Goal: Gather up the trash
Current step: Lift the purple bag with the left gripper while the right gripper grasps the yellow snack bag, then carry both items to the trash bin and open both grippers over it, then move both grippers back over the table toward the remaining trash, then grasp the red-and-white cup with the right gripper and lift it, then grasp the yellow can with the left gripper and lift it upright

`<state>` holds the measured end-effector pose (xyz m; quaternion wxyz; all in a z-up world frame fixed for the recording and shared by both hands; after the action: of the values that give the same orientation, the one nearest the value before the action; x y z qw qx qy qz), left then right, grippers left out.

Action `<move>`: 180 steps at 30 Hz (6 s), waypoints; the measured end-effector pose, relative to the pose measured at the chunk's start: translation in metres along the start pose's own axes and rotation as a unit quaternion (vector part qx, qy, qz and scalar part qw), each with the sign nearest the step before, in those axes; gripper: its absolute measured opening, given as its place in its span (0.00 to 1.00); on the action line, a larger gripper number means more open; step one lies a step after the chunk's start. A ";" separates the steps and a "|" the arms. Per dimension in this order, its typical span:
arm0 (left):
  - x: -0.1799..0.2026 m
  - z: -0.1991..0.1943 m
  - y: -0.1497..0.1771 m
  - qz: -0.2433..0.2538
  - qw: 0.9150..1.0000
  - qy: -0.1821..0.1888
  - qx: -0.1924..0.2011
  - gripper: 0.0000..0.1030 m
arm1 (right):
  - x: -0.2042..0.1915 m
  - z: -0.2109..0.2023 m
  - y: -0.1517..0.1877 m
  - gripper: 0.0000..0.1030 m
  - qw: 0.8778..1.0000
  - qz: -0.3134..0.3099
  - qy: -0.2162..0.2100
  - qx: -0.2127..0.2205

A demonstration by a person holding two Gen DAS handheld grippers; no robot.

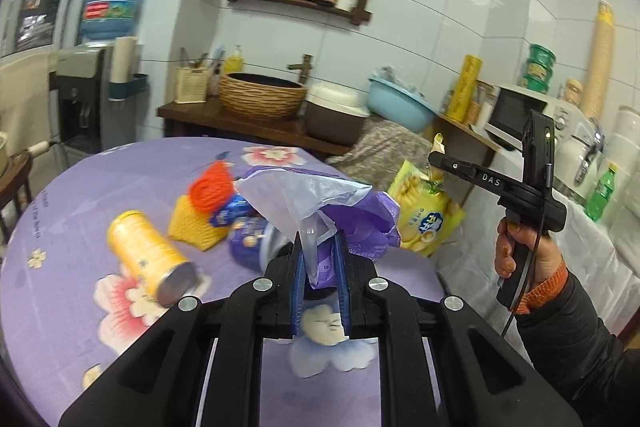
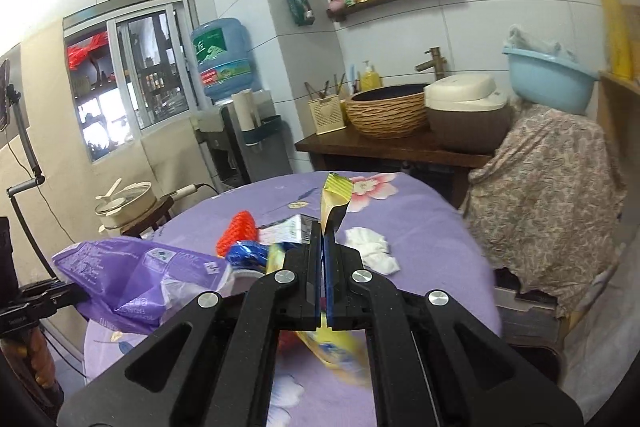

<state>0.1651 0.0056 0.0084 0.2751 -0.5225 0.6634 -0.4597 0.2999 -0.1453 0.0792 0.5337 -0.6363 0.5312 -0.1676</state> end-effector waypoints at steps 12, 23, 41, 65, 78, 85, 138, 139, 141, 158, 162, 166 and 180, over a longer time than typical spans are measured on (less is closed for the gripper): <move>0.117 0.081 0.009 0.059 0.992 0.102 -0.048 0.14 | 0.154 -0.092 0.036 0.02 0.989 0.045 0.142 0.001; 0.183 0.131 0.027 0.081 0.983 0.144 -0.086 0.14 | 0.249 -0.066 0.128 0.02 0.970 0.132 0.190 -0.075; 0.238 0.190 0.073 0.139 0.971 0.131 -0.146 0.14 | 0.302 -0.032 0.262 0.48 0.932 0.244 0.235 -0.129; 0.270 0.231 0.098 0.212 0.956 0.100 -0.176 0.59 | 0.282 -0.145 0.264 0.85 0.914 0.193 0.348 -0.077; 0.232 0.169 0.060 0.179 0.973 0.093 -0.109 0.82 | 0.239 -0.118 0.245 0.87 0.930 0.215 0.288 -0.080; 0.183 0.125 0.036 0.154 0.984 0.067 -0.062 0.88 | 0.193 -0.103 0.207 0.87 0.949 0.188 0.243 -0.071; -0.172 0.013 0.064 -0.063 0.977 -0.190 -0.069 0.93 | 0.032 0.202 0.124 0.86 0.898 0.324 0.072 -0.288; -0.173 0.014 0.064 -0.063 0.977 -0.189 -0.070 0.93 | 0.032 0.205 0.126 0.83 0.898 0.320 0.076 -0.293; -0.176 0.016 0.065 -0.066 0.977 -0.187 -0.073 0.93 | 0.034 0.210 0.126 0.77 0.903 0.307 0.086 -0.288; -0.210 0.071 0.065 -0.202 0.962 -0.097 -0.153 0.93 | -0.015 0.126 0.055 0.67 0.972 0.179 -0.008 -0.155; -0.215 0.090 0.067 -0.213 0.954 -0.099 -0.185 0.93 | -0.033 0.092 0.049 0.67 0.988 0.112 -0.002 -0.105; -0.224 0.107 0.077 -0.236 0.940 -0.108 -0.223 0.92 | -0.045 0.067 0.046 0.67 0.995 0.066 -0.003 -0.068; -0.233 0.125 0.094 -0.265 0.920 -0.102 -0.269 0.75 | -0.071 0.028 0.052 0.67 0.999 -0.021 0.004 -0.025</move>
<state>0.3003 0.1889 -0.1563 0.0581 -0.7778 0.5674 -0.2640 0.2690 -0.0631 0.0495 0.5118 -0.6599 0.5238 -0.1680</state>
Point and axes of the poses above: each gripper's, at about its wrist camera, not at the fingertips, and z roughly the way its jaws point, x to its right, y to its underside, the point moved 10 cm from there along z, roughly the way its jaws point, and after that the axes turned 8 degrees about z, right-handed, at the moved point
